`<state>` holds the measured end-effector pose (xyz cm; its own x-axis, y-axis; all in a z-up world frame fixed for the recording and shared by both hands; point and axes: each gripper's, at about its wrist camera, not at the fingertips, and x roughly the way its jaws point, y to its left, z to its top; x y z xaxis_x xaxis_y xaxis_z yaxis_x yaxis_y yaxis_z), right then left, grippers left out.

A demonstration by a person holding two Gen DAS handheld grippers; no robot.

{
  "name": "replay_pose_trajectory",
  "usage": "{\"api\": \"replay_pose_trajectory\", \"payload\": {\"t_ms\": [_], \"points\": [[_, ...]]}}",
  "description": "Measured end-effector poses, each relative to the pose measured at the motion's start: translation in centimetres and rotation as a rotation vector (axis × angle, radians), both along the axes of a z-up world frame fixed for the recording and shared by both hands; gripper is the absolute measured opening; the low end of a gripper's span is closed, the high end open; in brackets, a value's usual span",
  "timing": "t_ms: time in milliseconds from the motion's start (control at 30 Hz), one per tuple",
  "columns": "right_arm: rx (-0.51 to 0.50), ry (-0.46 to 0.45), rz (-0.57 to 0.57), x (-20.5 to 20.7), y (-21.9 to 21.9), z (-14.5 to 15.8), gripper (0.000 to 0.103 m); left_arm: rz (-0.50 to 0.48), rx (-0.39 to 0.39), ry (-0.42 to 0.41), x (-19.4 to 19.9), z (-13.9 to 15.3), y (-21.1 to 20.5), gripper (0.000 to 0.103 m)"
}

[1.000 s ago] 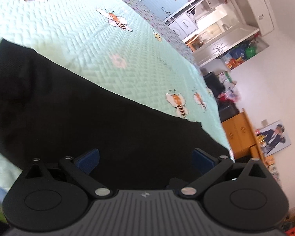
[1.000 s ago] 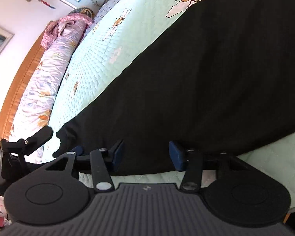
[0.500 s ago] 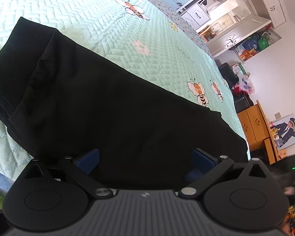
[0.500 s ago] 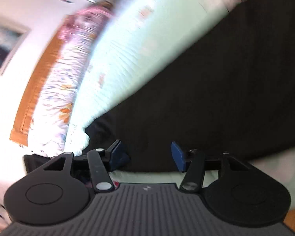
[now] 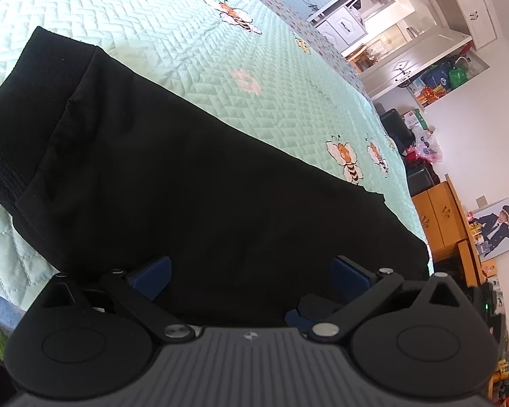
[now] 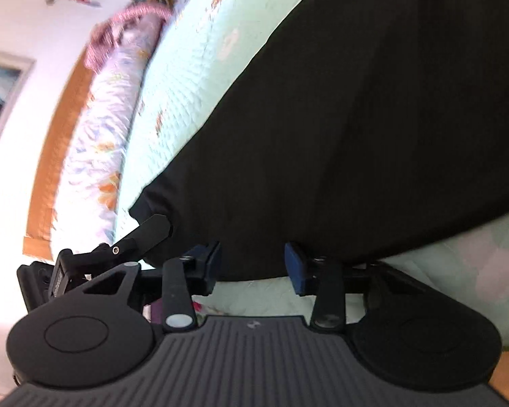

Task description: Fold clothes

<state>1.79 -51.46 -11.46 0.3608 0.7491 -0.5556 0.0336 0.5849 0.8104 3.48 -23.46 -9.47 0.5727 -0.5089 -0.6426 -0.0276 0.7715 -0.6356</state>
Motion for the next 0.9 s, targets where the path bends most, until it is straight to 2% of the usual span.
{"api": "replay_pose_trajectory", "payload": {"t_ms": [167, 300, 433, 500, 600, 733, 833, 900], "points": [[-0.053, -0.025, 0.028, -0.1, 0.7, 0.8, 0.037, -0.012, 0.066, -0.005, -0.2, 0.3, -0.7, 0.103], [-0.078, -0.04, 0.046, -0.1, 0.8, 2.6, 0.041, -0.013, 0.084, -0.01, -0.3, 0.2, -0.8, 0.103], [-0.087, -0.12, 0.016, -0.5, -0.8, 4.6, 0.05, -0.009, 0.084, -0.013, -0.3, -0.1, -0.9, 0.103], [-0.101, -0.096, 0.004, -0.2, -1.2, 3.9, 0.051, -0.01, 0.079, -0.017, -0.4, -0.1, -0.9, 0.103], [-0.092, -0.056, -0.014, -0.3, -1.6, 1.8, 0.047, -0.008, 0.052, -0.023, -0.3, -0.3, -0.6, 0.103], [-0.076, -0.057, -0.033, 0.0, -2.4, 3.2, 0.049, 0.006, 0.01, -0.023, -0.3, -0.5, -0.1, 0.103], [-0.076, -0.108, -0.103, 0.0, -5.3, 4.5, 0.05, 0.001, 0.017, -0.029, -0.6, -0.4, -0.2, 0.103], [-0.062, -0.12, -0.196, -0.1, -8.5, 4.7, 0.05, -0.003, 0.03, -0.034, -0.7, -0.2, -0.5, 0.103]]}}
